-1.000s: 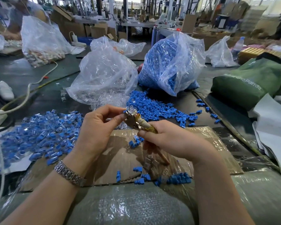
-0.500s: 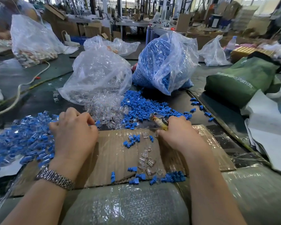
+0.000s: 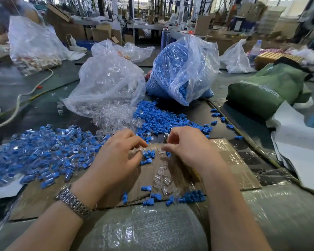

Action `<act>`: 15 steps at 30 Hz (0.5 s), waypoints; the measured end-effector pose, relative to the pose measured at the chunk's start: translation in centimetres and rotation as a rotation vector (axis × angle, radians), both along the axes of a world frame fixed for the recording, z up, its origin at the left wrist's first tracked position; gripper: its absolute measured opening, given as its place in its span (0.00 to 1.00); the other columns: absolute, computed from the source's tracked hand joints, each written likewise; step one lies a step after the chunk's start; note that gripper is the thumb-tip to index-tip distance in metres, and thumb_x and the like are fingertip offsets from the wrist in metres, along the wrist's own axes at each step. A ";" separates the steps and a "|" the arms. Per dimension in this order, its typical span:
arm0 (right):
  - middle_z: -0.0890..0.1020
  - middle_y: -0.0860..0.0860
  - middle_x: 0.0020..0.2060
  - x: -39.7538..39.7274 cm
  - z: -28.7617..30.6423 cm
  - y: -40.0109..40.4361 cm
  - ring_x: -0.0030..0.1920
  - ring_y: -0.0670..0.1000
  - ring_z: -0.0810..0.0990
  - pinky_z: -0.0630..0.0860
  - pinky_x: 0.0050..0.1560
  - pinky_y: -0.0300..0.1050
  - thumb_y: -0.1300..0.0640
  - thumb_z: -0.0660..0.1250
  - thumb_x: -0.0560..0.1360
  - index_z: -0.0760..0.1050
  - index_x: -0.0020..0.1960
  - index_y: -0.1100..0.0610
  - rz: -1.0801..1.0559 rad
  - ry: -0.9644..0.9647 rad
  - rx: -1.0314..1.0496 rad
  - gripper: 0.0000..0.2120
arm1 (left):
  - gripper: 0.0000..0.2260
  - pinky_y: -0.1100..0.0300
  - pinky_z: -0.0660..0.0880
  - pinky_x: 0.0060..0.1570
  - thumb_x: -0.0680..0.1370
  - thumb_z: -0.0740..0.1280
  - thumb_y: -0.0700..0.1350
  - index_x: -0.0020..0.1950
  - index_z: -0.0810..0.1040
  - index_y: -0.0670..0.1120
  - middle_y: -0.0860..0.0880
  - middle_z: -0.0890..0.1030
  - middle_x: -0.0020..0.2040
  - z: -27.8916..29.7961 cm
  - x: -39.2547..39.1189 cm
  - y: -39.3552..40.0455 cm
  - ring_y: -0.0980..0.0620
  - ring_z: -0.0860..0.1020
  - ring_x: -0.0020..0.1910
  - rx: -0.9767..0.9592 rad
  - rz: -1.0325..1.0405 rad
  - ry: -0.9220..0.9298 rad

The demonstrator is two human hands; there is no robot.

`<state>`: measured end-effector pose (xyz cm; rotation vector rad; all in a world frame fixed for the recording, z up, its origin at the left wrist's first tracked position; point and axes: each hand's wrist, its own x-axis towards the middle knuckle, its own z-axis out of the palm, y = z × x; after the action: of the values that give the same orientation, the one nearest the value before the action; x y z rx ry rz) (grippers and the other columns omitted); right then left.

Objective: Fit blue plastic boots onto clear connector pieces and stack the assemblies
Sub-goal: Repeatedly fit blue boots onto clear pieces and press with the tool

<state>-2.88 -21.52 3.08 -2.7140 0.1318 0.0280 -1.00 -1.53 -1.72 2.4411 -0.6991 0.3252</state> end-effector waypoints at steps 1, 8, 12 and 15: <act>0.82 0.46 0.44 -0.1 0.0 0.3 0.50 0.51 0.80 0.78 0.57 0.56 0.40 0.74 0.73 0.78 0.47 0.49 0.016 0.050 -0.030 0.14 | 0.08 0.58 0.72 0.58 0.79 0.67 0.49 0.57 0.79 0.58 0.62 0.74 0.49 0.0 0.0 -0.2 0.63 0.71 0.52 0.004 -0.002 -0.013; 0.80 0.50 0.43 0.0 -0.8 1.3 0.46 0.54 0.81 0.77 0.46 0.48 0.56 0.68 0.79 0.80 0.46 0.50 0.111 0.025 -0.188 0.04 | 0.23 0.58 0.55 0.68 0.81 0.55 0.60 0.76 0.65 0.61 0.62 0.71 0.71 -0.9 -0.1 -1.9 0.60 0.64 0.70 0.289 -0.095 0.009; 0.76 0.48 0.43 0.0 -0.9 1.2 0.45 0.52 0.79 0.75 0.45 0.48 0.57 0.69 0.79 0.74 0.43 0.46 0.174 0.051 -0.127 0.09 | 0.18 0.58 0.64 0.66 0.80 0.59 0.58 0.69 0.72 0.61 0.63 0.75 0.60 -0.9 0.1 -1.8 0.61 0.70 0.60 0.214 -0.084 0.006; 0.80 0.47 0.47 -0.1 -0.8 0.6 0.49 0.51 0.79 0.79 0.53 0.52 0.54 0.69 0.79 0.75 0.43 0.44 0.146 0.022 -0.050 0.07 | 0.11 0.57 0.67 0.62 0.79 0.63 0.58 0.60 0.75 0.59 0.63 0.76 0.53 -0.8 0.0 -2.0 0.62 0.71 0.53 0.165 -0.070 -0.007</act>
<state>-2.97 -20.95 2.29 -2.7687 -0.0603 0.0984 -1.01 -3.50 -2.56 2.5644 -0.8421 0.2571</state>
